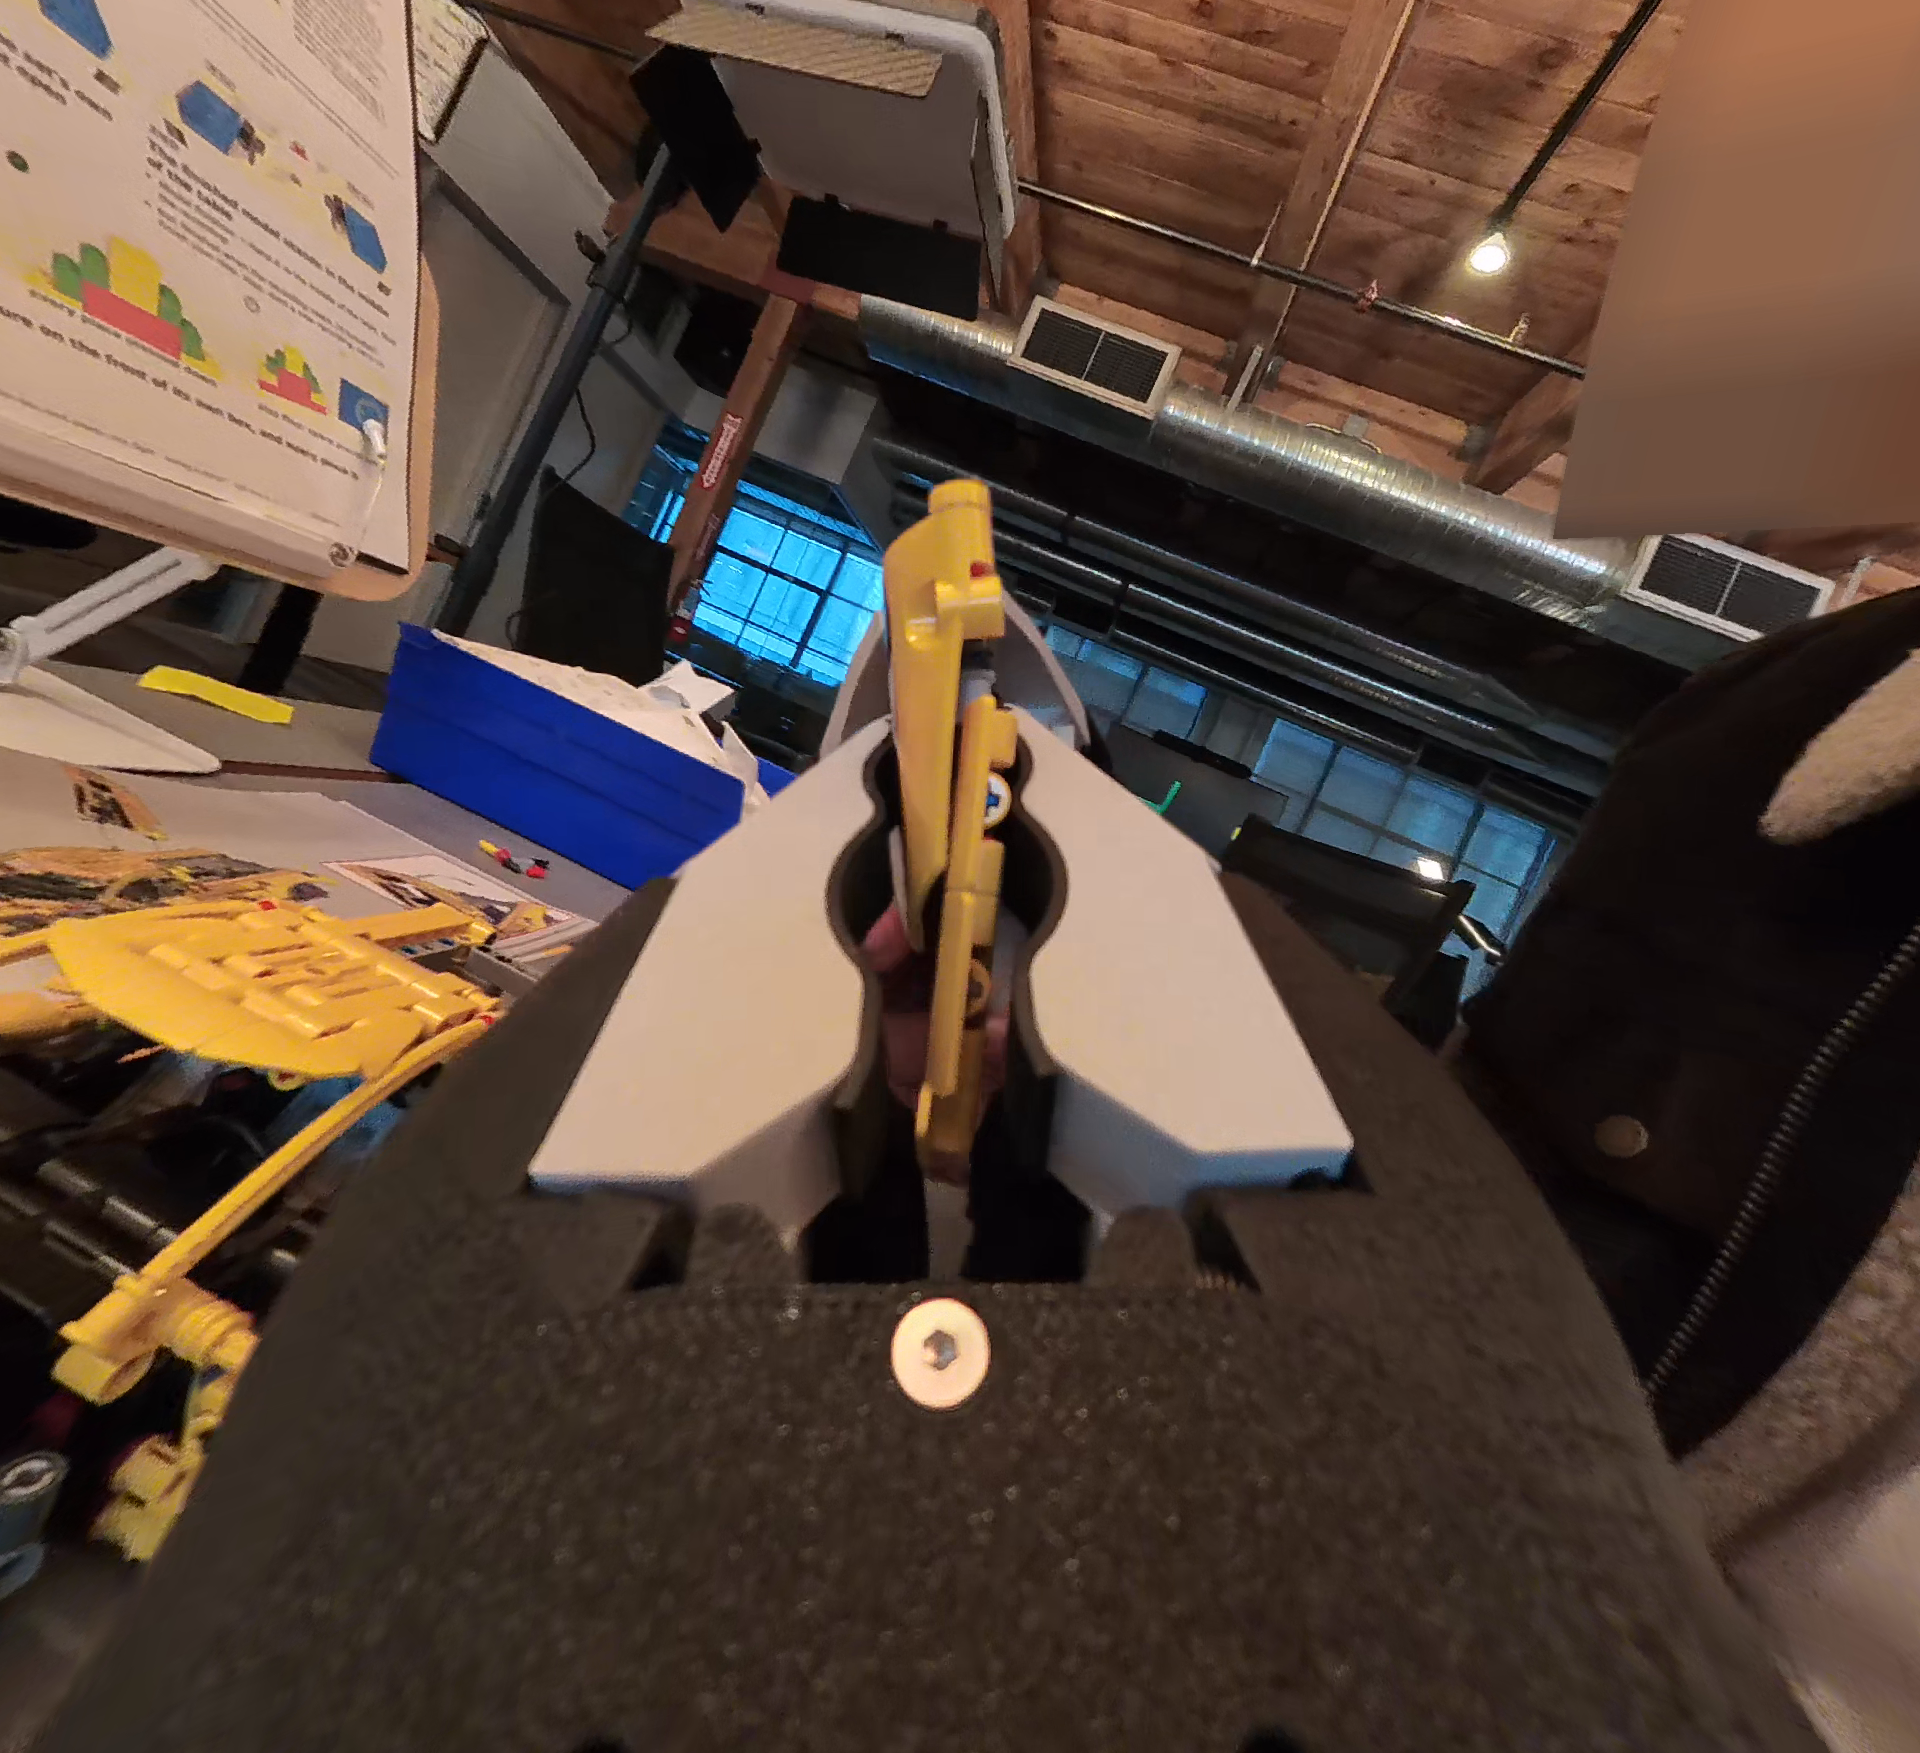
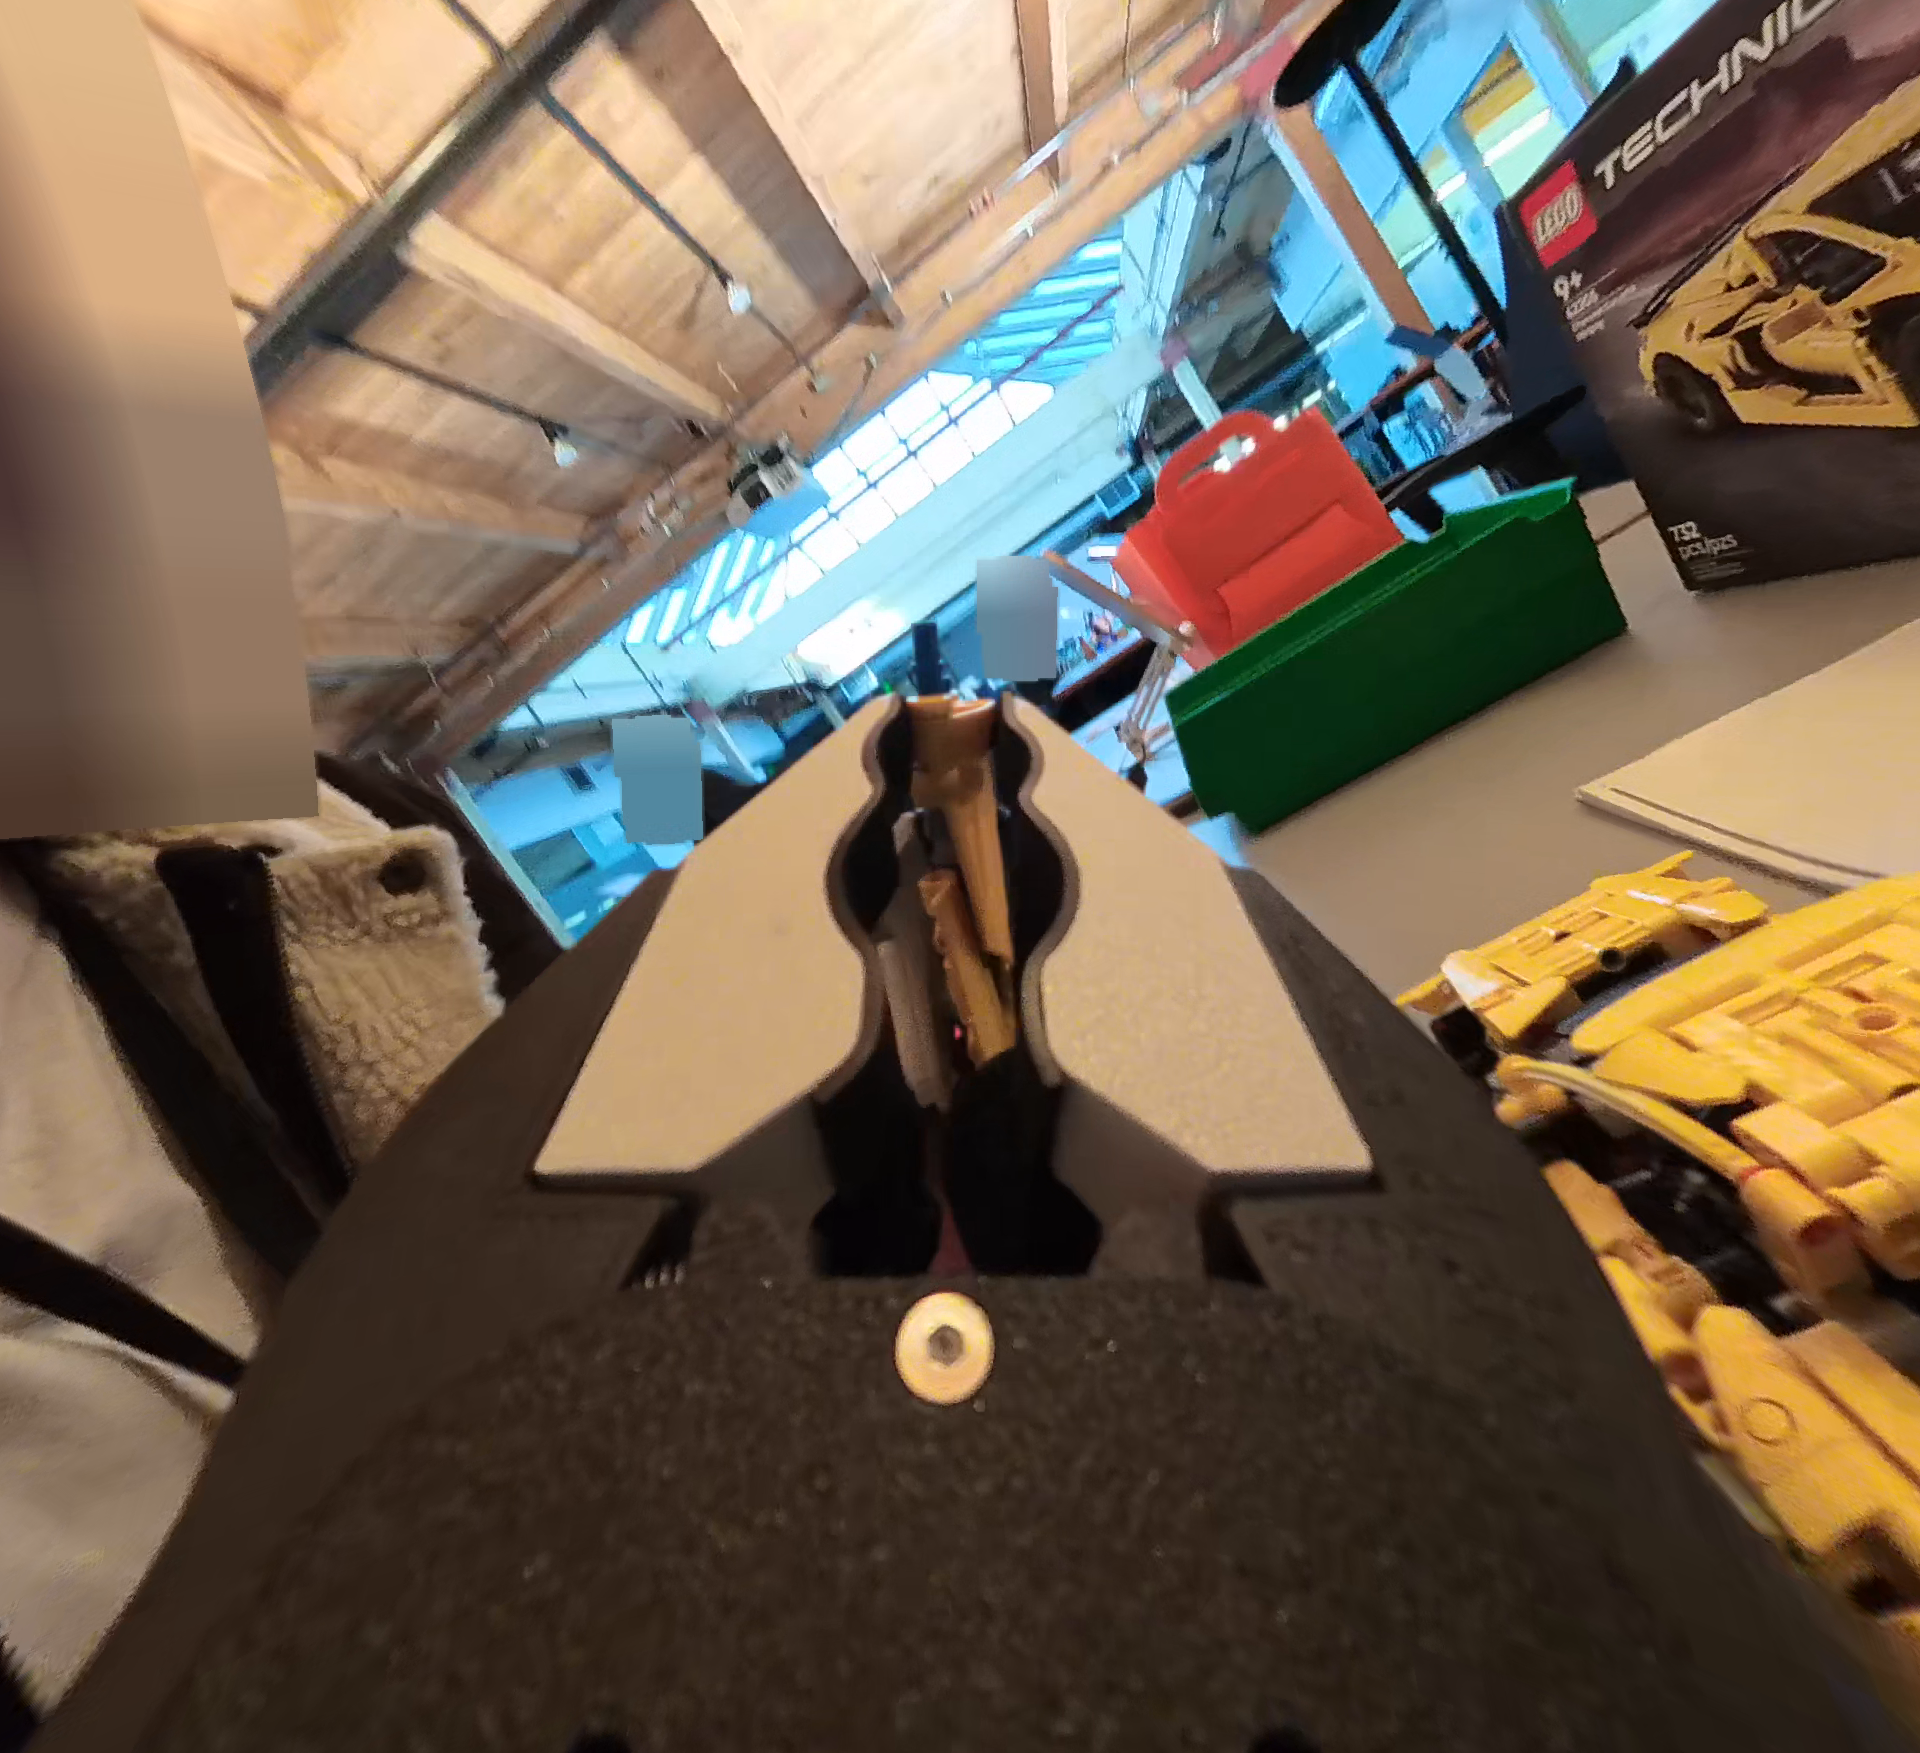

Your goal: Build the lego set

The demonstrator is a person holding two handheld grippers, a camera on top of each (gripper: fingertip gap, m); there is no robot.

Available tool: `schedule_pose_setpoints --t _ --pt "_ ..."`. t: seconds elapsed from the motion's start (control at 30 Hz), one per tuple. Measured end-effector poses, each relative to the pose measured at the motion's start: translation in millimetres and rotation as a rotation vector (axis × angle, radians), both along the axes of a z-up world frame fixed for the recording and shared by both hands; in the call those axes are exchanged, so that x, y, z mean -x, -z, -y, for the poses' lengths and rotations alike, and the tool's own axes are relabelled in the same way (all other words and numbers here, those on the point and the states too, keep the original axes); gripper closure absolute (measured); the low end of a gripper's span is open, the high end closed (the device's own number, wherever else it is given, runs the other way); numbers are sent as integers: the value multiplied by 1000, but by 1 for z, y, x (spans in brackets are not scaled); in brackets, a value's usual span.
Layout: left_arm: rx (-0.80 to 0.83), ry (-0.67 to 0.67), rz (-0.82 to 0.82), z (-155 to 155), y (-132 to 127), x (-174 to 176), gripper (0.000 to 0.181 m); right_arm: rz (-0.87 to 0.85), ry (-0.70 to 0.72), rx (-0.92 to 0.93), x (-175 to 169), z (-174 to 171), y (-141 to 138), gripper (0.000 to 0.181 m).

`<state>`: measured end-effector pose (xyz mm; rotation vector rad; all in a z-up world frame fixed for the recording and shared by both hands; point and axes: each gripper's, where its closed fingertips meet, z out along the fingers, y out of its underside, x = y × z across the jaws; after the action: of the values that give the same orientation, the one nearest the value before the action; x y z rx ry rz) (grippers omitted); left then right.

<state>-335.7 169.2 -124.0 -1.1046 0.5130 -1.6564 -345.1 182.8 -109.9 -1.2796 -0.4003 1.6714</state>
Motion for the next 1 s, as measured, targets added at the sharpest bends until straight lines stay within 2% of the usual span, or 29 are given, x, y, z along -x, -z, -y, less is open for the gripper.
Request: schedule_pose_setpoints --t 0.13,0.37,0.5,0.57,0.67,0.77,0.83,0.93,1.0 --pt "39 6 7 -3 4 2 167 -28 19 27 1 -3 5 167" --pt "94 29 27 -7 6 2 167 17 74 2 1 -8 7 166" --pt "112 55 37 -6 5 1 167 137 89 -72 -1 -8 7 165" --pt "109 62 50 -5 3 2 167 205 137 -152 -3 -9 6 155" --pt "112 67 57 -5 2 2 167 270 133 -221 -3 -4 6 162" --pt "115 74 58 -4 2 2 167 223 105 -182 -7 -4 1 160" --pt "113 86 49 -2 3 0 167 197 61 -126 -8 -4 2 167" --pt "110 86 46 -2 3 -1 167 162 42 -102 -8 -3 2 166" --pt "123 89 60 -3 3 1 168 194 53 -112 -8 -5 5 152"
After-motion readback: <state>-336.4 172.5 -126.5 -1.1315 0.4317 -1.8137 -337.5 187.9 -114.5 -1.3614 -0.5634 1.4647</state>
